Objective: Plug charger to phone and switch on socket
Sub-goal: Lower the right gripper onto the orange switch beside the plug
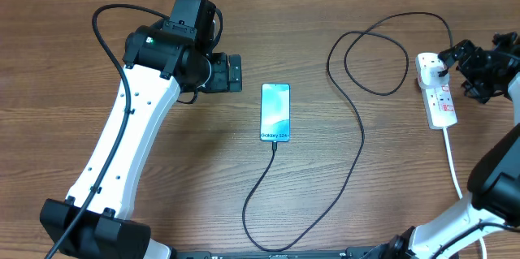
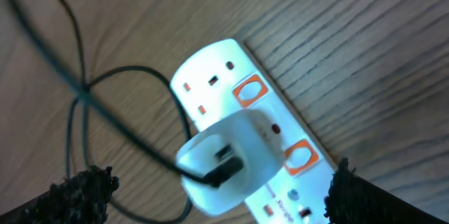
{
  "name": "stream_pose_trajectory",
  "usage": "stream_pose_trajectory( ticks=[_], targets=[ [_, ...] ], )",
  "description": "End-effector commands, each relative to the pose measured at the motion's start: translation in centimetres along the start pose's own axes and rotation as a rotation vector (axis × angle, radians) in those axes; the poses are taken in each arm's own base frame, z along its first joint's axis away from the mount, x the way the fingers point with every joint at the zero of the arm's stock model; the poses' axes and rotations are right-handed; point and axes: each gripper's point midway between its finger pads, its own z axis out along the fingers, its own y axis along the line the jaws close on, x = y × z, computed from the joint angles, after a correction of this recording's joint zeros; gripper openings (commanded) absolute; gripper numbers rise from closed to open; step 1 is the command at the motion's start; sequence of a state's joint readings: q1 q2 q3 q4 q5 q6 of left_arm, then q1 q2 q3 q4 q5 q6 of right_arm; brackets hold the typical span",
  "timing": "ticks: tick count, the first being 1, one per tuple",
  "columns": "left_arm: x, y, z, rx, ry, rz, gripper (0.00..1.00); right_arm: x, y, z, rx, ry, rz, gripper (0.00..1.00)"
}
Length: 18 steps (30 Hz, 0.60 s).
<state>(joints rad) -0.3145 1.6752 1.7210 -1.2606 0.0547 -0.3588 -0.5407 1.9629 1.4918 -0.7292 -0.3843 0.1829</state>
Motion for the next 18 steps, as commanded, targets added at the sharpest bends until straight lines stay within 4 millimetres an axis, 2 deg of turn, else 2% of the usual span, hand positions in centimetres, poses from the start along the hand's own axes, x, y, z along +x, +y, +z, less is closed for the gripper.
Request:
stream_pose_trajectory(
  ticks=[1, 5, 14, 18],
  targets=[
    [-0.2, 0.1, -1.0, -0.003, -0.034, 0.024, 1.0, 0.1, -0.5, 1.3, 0.007, 0.012, -0.01, 1.0],
    [-0.2, 0.1, -1.0, -0.003, -0.034, 0.024, 1.0, 0.4, -0.4, 2.4, -0.018, 0.029, -0.028, 1.0],
    [-0.2, 0.1, -1.0, -0.002, -0.034, 0.024, 0.99, 0.6, -0.3, 3.0, -0.029, 0.039, -0.033, 1.0],
    [-0.2, 0.1, -1.0, -0.002, -0.034, 0.024, 1.0, 1.3, -0.2, 4.0, -0.035, 0.066, -0.034, 1.0]
  ],
)
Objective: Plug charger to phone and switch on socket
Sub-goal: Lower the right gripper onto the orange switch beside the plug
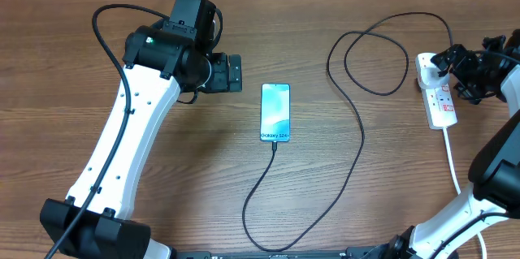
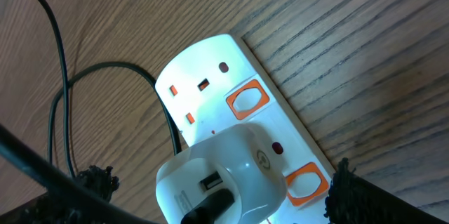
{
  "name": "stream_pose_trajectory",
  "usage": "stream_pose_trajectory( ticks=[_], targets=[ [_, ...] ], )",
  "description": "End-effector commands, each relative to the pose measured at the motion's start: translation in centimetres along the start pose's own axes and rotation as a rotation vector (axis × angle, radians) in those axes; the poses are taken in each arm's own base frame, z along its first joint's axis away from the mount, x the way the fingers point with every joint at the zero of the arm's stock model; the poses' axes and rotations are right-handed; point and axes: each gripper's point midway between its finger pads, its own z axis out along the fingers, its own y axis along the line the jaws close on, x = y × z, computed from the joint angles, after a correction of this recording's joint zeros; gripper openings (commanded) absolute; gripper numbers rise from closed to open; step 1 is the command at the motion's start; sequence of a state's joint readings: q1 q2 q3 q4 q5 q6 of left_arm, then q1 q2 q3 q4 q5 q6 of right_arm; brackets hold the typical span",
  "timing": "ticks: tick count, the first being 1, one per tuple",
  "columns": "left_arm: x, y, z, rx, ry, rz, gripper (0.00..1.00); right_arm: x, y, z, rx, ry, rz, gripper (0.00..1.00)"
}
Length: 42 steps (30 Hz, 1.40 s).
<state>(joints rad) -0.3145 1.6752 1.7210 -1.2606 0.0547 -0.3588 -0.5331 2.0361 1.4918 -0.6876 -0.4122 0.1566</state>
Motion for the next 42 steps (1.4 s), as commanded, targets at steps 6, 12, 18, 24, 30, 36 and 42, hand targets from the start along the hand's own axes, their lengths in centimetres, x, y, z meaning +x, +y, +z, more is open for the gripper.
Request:
stream_pose_trajectory(
  ticks=[6, 12, 18, 24, 30, 36, 42],
  targets=[
    [-0.2, 0.1, -1.0, -0.002, -0.034, 0.024, 1.0, 1.6, 1.4, 2.4, -0.024, 0.059, -0.053, 1.0],
    [-0.3, 0.1, -1.0, -0.002, -0.034, 0.024, 0.99, 1.7, 1.6, 2.5, -0.016, 0.06, -0.061, 1.0],
    [-0.3, 0.1, -1.0, -0.002, -0.035, 0.024, 1.0, 1.8, 1.5, 2.5, -0.013, 0.066, -0.058, 1.0],
    [-0.3, 0.1, -1.0, -0.002, -0.035, 0.024, 1.0, 1.0, 1.4, 2.4, -0.005, 0.034, -0.068, 1.0],
    [-0.3, 0.1, -1.0, -0.002, -0.035, 0.024, 1.0, 0.7, 1.2, 2.3, 0.006, 0.027, -0.074, 1.0],
    [-0.3, 0.1, -1.0, -0.002, -0.035, 0.024, 1.0, 0.6, 1.3, 2.0, 0.017, 0.031, -0.071, 1.0],
    [-0.3, 0.1, -1.0, -0.002, -0.035, 0.024, 1.0, 1.1, 1.2, 2.0, 0.021, 0.051, -0.062, 1.0]
  ],
)
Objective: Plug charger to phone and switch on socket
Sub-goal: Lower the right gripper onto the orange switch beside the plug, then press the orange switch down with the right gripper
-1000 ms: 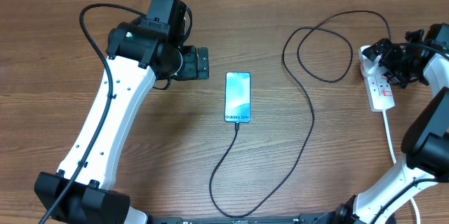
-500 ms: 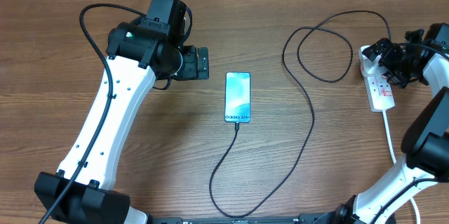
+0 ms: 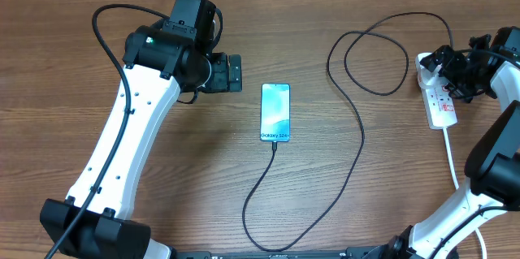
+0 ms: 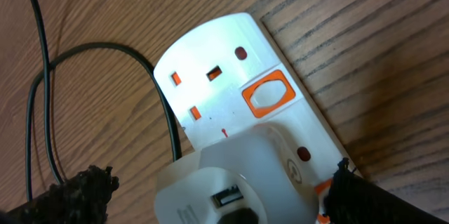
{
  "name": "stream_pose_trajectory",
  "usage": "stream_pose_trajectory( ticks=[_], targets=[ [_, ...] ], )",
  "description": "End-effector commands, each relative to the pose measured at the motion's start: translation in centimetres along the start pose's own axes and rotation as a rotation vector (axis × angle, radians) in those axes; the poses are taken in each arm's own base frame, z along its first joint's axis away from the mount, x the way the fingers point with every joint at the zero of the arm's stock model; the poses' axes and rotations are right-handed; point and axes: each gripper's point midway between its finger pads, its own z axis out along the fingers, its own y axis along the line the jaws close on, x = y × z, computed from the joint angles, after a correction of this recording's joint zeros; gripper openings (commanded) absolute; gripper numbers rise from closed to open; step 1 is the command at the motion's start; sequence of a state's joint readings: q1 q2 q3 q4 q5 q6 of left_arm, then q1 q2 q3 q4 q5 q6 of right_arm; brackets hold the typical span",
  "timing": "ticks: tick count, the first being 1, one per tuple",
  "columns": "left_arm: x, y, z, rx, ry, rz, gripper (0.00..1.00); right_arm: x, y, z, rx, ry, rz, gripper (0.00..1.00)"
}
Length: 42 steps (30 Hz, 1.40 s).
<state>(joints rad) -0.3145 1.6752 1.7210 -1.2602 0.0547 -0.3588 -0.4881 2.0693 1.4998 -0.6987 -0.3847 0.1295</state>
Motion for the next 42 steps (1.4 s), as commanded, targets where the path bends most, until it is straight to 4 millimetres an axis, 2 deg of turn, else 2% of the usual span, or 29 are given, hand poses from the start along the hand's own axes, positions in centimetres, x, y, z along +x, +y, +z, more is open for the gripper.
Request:
stream_pose_trajectory(
  ticks=[1, 16, 42],
  targets=[
    [-0.3, 0.1, -1.0, -0.002, -0.035, 0.024, 1.0, 0.0, 0.4, 0.2, -0.003, 0.01, -0.009, 1.0],
    [-0.3, 0.1, -1.0, -0.002, -0.035, 0.024, 1.0, 0.7, 1.4, 0.2, -0.062, 0.044, 0.003, 1.0],
    [-0.3, 0.1, -1.0, -0.002, -0.035, 0.024, 1.0, 2.2, 1.7, 0.5, -0.094, 0.094, 0.024, 1.0]
  ],
)
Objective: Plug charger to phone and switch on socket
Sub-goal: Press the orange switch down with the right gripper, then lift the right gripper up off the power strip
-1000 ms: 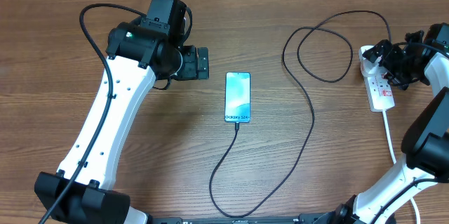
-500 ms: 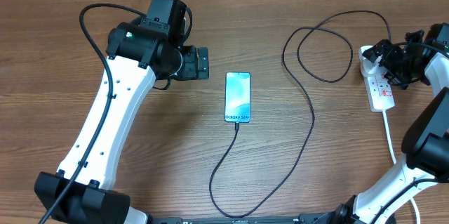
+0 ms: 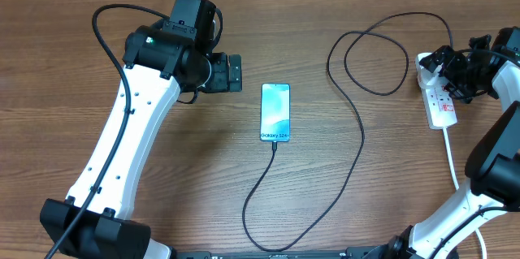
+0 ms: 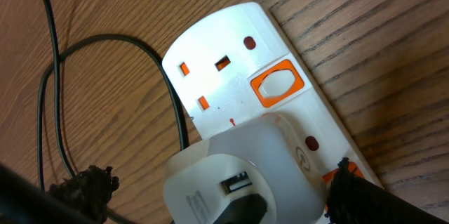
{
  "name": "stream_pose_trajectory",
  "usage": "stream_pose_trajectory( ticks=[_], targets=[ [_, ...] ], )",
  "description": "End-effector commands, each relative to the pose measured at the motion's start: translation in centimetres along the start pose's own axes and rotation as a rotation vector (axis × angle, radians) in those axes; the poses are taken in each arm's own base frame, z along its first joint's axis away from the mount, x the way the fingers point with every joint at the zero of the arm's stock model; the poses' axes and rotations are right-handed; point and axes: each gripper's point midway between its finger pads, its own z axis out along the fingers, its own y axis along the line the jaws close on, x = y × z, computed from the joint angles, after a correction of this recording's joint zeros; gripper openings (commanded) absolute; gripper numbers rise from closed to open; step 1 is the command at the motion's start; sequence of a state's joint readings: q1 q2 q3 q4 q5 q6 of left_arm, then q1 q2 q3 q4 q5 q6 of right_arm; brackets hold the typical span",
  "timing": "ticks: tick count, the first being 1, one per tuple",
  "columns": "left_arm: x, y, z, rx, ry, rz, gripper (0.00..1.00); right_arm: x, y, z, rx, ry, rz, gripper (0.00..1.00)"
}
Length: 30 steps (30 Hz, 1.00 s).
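The phone point(image 3: 275, 112) lies face up mid-table, screen lit, with the black cable point(image 3: 358, 141) plugged into its bottom end. The cable loops round to the white charger point(image 4: 238, 175), which sits in the white power strip point(image 4: 224, 76). My right gripper point(image 4: 221, 194) is open and low over the strip, its fingers on either side of the charger. Its right fingertip point(image 4: 358, 196) is at the orange switch point(image 4: 332, 176) beside the charger, most of which it hides. Another orange switch point(image 4: 278, 86) is in plain view. My left gripper point(image 3: 232, 73) hovers left of the phone, holding nothing.
The strip's white lead point(image 3: 451, 166) runs toward the table's front edge on the right. The cable's loops point(image 3: 374, 56) lie left of the strip. The left arm point(image 3: 130, 129) stretches over the table's left half.
The right gripper has shifted only slightly over the strip; the charger and the strip sit a little further right in the wrist view. The phone, cable and left arm are unchanged.
The right gripper was open off the right side of the strip's far end, with the charger plugged in. It then stood further left, nearer the strip. By 1.4 s ago it was over the strip, its fingers on either side of the charger, where it stays.
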<state>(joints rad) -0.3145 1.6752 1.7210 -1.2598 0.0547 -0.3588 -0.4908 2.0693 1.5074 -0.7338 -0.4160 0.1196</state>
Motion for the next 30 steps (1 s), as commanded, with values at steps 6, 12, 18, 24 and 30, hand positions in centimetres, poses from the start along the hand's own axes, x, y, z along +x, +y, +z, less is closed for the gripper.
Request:
stream_pose_trajectory(
  ticks=[6, 12, 18, 24, 30],
  targets=[
    [-0.3, 0.1, -1.0, -0.002, -0.035, 0.024, 1.0, 1.9, 1.2, 0.8, -0.066, 0.075, 0.026, 1.0],
    [-0.3, 0.1, -1.0, -0.002, -0.035, 0.024, 1.0, 2.1, 1.1, 0.9, -0.065, 0.082, 0.029, 1.0],
    [-0.3, 0.1, -1.0, -0.002, -0.035, 0.024, 1.0, 2.2, 1.0, 0.7, -0.059, 0.085, 0.043, 0.99],
    [-0.3, 0.1, -1.0, -0.002, -0.035, 0.024, 1.0, 1.0, 0.8, -1.4, -0.001, 0.051, 0.053, 0.99],
    [-0.3, 0.1, -1.0, -0.002, -0.035, 0.024, 1.0, -0.6, 2.5, -7.8, 0.067, -0.083, 0.032, 1.0]
  ],
)
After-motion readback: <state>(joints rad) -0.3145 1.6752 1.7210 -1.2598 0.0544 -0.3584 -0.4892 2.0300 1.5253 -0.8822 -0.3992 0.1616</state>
